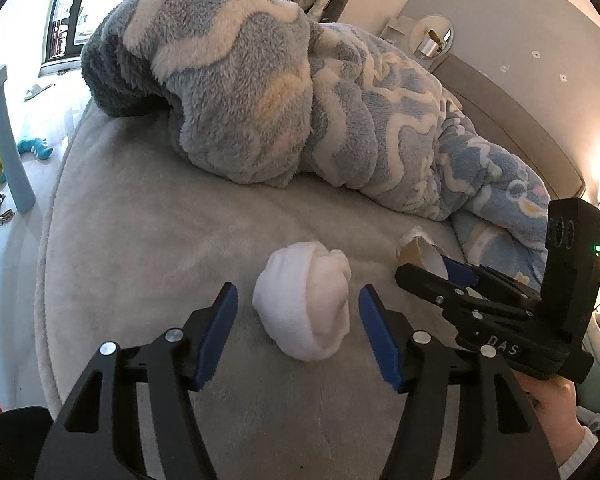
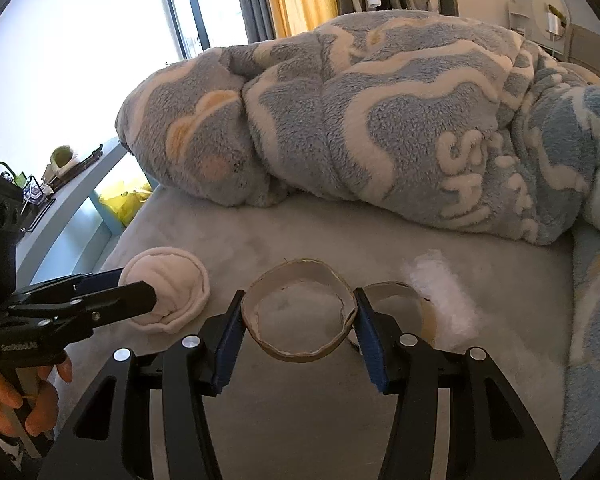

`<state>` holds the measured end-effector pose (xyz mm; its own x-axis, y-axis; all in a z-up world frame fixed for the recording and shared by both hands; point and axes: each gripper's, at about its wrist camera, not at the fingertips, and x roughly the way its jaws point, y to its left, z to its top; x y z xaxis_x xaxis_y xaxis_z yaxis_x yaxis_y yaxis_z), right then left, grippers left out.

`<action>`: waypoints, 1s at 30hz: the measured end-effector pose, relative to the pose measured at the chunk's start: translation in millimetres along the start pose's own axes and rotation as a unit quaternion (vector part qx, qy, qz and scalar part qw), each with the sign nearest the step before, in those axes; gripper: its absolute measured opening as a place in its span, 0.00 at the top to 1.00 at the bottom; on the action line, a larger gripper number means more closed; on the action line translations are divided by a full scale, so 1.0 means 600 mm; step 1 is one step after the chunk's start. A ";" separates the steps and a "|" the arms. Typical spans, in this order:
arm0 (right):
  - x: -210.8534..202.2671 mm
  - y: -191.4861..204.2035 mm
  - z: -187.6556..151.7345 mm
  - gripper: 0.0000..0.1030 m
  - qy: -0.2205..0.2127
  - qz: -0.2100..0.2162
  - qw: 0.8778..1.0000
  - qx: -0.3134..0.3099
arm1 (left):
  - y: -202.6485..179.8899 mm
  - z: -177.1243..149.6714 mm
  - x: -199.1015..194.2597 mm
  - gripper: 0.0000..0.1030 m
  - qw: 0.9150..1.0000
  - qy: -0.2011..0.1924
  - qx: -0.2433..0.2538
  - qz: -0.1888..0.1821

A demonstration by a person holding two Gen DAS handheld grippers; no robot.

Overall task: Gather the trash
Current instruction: 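Grasp the white sock with the left gripper while the right gripper grasps the tape roll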

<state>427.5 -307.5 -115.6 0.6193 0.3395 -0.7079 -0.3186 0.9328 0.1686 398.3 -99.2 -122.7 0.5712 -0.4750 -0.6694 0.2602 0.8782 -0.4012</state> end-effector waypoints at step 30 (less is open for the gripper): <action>-0.051 0.062 0.001 0.49 -0.015 0.011 1.000 0.012 | -0.008 -0.016 -0.087 0.60 0.999 -0.018 0.041 0.029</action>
<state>397.1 -283.2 -86.9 0.6338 0.3629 -0.6831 -0.3159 0.9275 0.1997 360.1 -79.0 -91.8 0.6147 -0.4221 -0.6663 0.2870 0.9066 -0.3094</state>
